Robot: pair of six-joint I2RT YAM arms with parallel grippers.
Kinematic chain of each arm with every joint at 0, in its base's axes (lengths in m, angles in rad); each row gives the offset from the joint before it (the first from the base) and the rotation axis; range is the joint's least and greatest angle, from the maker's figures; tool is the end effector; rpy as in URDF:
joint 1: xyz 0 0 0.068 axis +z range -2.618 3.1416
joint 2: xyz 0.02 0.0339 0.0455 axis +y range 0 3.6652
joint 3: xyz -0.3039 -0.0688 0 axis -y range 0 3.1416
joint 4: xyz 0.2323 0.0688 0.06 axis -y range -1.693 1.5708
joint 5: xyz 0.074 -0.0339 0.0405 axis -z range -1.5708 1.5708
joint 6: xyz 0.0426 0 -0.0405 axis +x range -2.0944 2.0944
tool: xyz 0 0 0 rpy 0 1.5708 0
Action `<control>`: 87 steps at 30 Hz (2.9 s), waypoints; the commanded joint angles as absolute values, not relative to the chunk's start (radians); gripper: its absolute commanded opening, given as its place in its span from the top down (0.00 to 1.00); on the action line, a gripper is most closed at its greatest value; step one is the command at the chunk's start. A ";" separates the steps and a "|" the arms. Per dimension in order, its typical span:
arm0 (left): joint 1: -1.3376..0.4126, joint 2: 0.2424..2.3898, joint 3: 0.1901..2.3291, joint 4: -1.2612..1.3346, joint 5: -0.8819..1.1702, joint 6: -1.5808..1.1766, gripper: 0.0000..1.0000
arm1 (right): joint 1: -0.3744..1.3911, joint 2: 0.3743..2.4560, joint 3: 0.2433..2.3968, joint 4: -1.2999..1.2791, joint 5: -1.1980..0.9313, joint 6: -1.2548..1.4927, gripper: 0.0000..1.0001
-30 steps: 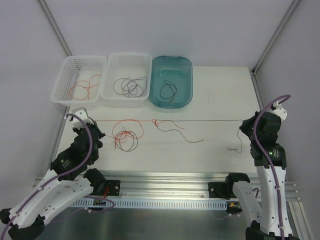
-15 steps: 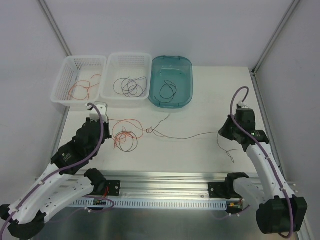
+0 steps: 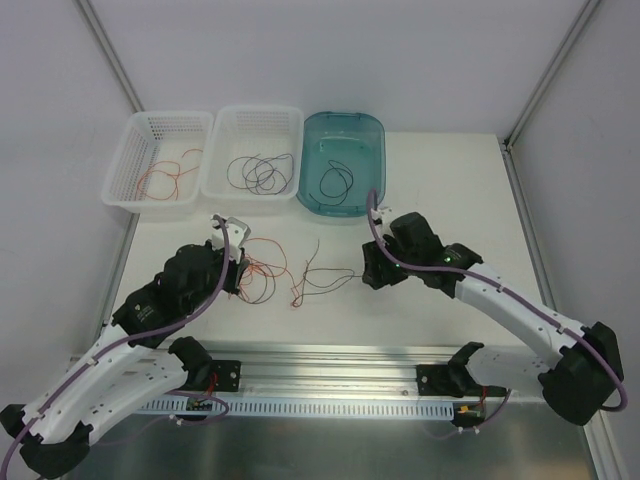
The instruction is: Untangle the cables
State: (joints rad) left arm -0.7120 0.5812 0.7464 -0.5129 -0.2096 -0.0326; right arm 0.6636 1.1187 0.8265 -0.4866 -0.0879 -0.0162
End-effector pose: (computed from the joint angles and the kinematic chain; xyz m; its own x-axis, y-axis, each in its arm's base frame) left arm 0.0770 -0.0547 0.3383 -0.2738 0.1942 -0.9420 0.4823 0.8751 0.0402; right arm 0.1630 0.1322 0.2956 -0.5425 -0.4447 -0.7127 -0.6717 0.7391 0.0501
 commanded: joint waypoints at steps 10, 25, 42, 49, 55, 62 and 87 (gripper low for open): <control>-0.707 0.537 0.718 -0.471 -0.141 -0.012 1.00 | 0.903 1.411 1.101 -0.373 -0.414 -0.348 0.37; -0.707 0.509 0.713 -0.469 -0.167 -0.021 1.00 | 0.986 1.785 1.183 -0.198 -0.552 -0.364 0.40; -0.707 0.469 0.704 -0.466 -0.215 -0.028 1.00 | 0.983 1.801 1.098 -0.015 -0.345 -0.293 0.52; -0.707 0.471 0.704 -0.466 -0.222 -0.029 1.00 | 0.983 1.767 1.075 0.023 -0.291 -0.282 0.53; -0.707 0.465 0.701 -0.466 -0.258 -0.037 1.00 | 0.992 1.804 1.091 0.018 -0.405 -0.279 0.80; -0.706 0.411 0.690 -0.483 -0.490 -0.095 1.00 | 0.931 1.633 0.985 -0.024 -0.388 -0.268 0.99; -0.706 0.221 0.687 -0.597 -0.902 -0.275 1.00 | -0.148 0.900 0.894 -0.286 -0.599 0.243 0.99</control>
State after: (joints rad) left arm -0.7120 0.1879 0.6872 -0.5915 -0.9245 -0.2630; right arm -0.1909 0.8932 0.8227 -0.2455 -0.5537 0.2356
